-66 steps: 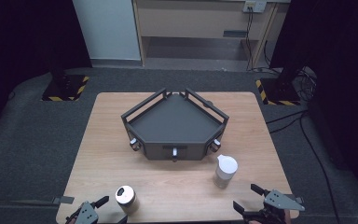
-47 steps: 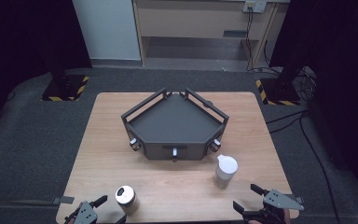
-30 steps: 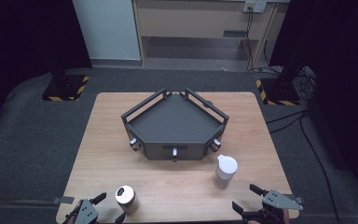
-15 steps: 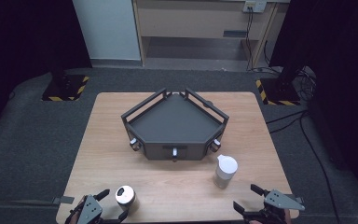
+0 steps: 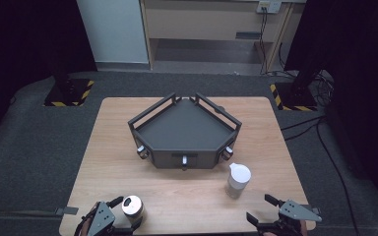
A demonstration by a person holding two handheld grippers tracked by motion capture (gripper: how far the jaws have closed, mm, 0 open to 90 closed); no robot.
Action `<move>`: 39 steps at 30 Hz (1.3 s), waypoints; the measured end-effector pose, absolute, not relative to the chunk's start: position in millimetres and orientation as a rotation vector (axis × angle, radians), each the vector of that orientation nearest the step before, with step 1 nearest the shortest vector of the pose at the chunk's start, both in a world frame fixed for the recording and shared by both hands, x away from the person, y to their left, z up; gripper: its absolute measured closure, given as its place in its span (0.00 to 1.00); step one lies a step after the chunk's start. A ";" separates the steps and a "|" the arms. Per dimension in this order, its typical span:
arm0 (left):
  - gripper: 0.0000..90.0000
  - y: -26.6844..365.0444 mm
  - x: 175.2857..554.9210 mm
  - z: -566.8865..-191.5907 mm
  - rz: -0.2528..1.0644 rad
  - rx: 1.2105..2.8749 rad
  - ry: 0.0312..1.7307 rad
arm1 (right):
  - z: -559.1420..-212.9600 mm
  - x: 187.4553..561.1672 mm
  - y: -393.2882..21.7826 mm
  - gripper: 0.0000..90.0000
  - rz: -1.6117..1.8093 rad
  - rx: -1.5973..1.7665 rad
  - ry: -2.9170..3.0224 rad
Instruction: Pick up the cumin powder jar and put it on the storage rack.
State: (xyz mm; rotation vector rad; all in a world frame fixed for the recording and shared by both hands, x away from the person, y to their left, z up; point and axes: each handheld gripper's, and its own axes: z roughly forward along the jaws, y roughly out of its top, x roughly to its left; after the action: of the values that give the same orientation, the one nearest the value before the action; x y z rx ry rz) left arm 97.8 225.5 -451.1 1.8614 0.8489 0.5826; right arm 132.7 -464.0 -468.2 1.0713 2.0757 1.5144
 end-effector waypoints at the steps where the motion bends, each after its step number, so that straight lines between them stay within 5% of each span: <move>1: 0.11 225.0 98.7 -451.4 0.581 1.863 0.848 | -468.3 132.8 -464.3 0.03 1.514 1.072 2.076; 11: 0.33 228.7 100.2 -455.1 0.564 1.830 0.846 | -468.7 133.7 -464.4 0.03 1.511 1.070 2.081; 39: 0.34 228.5 102.9 -447.5 0.567 1.833 0.857 | -469.5 128.5 -467.3 0.04 1.529 1.074 2.076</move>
State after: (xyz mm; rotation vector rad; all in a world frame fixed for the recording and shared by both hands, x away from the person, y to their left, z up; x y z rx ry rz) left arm 102.9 228.5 -447.5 1.8328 0.8571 0.5672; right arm 128.5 -467.3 -469.5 1.0742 2.0760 1.5294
